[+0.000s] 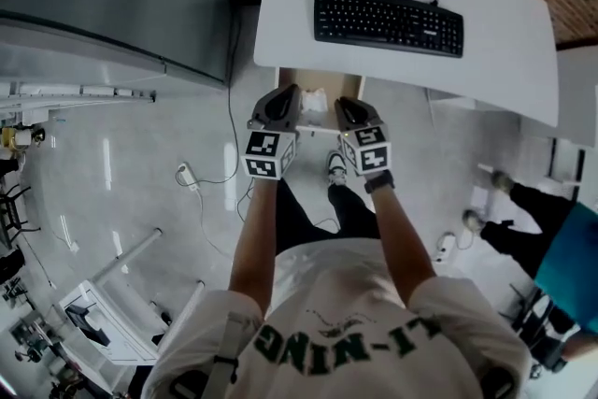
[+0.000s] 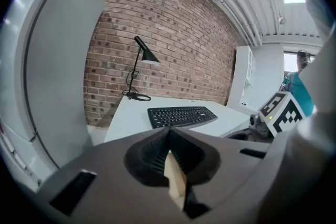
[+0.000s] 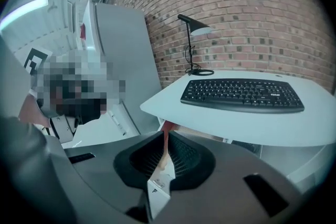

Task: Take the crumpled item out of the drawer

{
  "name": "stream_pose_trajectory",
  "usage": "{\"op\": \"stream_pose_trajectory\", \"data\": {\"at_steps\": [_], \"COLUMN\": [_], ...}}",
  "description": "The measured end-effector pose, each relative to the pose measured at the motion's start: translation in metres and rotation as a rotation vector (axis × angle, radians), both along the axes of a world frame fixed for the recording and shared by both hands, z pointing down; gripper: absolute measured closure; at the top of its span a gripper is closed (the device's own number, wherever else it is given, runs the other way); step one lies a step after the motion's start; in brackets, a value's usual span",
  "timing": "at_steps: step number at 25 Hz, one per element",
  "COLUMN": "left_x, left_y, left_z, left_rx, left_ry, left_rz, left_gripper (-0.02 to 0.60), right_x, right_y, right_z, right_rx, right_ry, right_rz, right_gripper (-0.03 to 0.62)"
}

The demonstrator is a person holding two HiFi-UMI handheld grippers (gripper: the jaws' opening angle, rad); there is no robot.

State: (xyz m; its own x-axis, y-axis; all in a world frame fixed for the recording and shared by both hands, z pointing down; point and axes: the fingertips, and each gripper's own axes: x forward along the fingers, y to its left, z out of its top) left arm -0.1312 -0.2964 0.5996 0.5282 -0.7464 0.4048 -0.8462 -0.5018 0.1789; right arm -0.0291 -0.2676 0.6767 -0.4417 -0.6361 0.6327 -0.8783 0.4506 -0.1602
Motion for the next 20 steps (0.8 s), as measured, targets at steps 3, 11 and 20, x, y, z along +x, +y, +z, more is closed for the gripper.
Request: {"op": "stream_pose_trajectory", "data": {"at_steps": [3, 11, 20], "left_x": [-0.004, -0.015, -0.023], "left_y": [-0.003, -0.009, -0.015], "left_z": [0.024, 0.086, 0.138], "left_rx": [-0.018, -0.043, -0.052], "left_ry": [-0.01, -0.024, -0.031], "left_rz": [0.013, 0.035, 0.06], "left_gripper": [0.586, 0.586, 0.586], "right_x": [-0.006, -0.027, -0.04], "right_y": [-0.005, -0.009, -0.009], "right_z": [0.025, 0.105, 0.189], "right_rx": [-0.035, -0.138, -0.268], "right_ry": [0.022, 0.077, 0.141], "right_rz": [-0.029, -0.121, -0.216], "right_gripper": [0.586, 0.537, 0.483]}}
